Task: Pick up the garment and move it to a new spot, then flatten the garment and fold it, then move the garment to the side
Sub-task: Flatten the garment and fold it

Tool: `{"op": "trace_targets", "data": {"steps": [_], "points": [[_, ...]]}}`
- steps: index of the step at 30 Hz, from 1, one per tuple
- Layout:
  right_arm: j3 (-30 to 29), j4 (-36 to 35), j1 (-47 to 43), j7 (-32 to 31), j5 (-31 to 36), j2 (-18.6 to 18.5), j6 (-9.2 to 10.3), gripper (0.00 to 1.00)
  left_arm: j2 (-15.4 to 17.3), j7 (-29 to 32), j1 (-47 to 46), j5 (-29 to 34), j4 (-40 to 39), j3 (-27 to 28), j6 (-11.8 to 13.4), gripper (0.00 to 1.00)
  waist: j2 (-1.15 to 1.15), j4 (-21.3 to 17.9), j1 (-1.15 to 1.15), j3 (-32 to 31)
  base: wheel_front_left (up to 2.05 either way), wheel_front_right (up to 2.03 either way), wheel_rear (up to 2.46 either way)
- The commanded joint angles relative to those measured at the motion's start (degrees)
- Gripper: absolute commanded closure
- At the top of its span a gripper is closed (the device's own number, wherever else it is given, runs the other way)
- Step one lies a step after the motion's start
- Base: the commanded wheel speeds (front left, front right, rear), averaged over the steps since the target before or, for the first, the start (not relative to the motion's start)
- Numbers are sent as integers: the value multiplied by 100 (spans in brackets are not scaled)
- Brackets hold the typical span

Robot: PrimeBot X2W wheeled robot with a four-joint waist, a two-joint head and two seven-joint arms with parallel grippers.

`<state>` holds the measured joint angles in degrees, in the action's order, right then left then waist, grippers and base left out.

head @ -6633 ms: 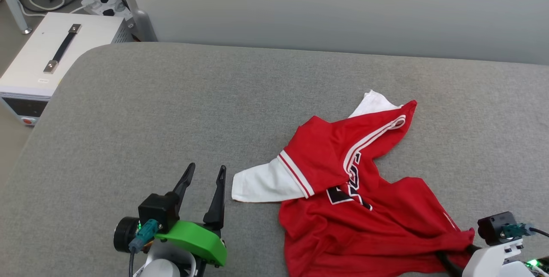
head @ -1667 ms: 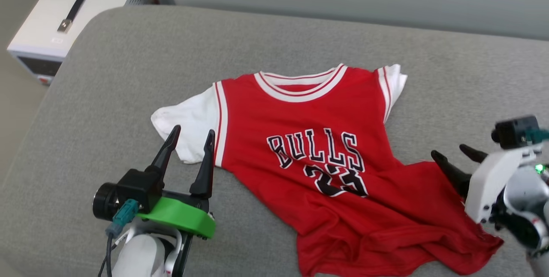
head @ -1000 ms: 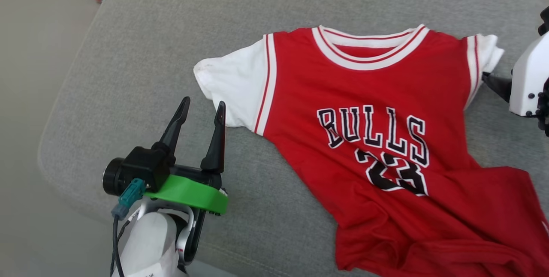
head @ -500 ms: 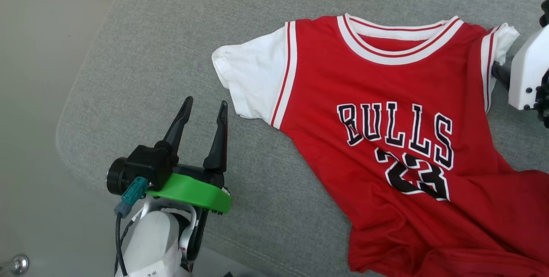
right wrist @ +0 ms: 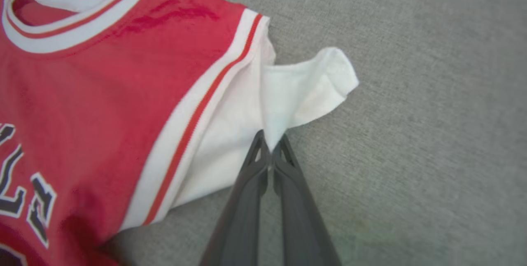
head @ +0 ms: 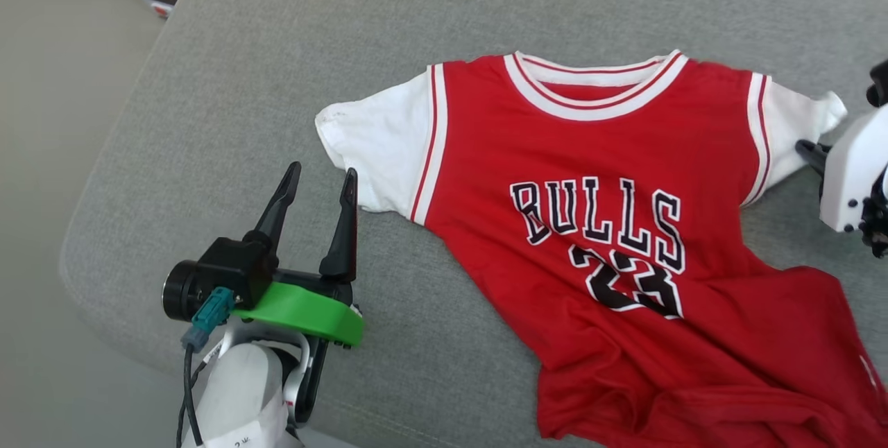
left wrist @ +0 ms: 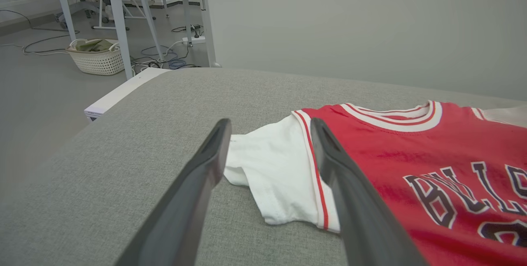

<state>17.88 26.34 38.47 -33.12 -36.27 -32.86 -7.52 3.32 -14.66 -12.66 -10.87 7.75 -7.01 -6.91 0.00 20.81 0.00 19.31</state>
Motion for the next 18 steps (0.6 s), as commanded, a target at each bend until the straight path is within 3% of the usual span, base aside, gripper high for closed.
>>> {"op": "trace_targets", "data": {"steps": [1, 10, 18], "points": [[-20, -8, -141, 94, -47, -78, 3, 100, 6, -34, 45, 61, 9, 19, -31, 0, 0, -258, 0, -269, 0, 0, 0], [-635, -47, -918, 273, 151, -459, 3, 100, 96, -34, 238, 85, 66, 33, -45, 0, 0, -786, 0, -700, 0, 0, 0], [-1426, -9, -1371, 234, 564, -542, 3, 100, 165, -34, 246, 62, 108, -35, -52, 0, 0, -1028, 0, -627, 0, 0, 0]]}}
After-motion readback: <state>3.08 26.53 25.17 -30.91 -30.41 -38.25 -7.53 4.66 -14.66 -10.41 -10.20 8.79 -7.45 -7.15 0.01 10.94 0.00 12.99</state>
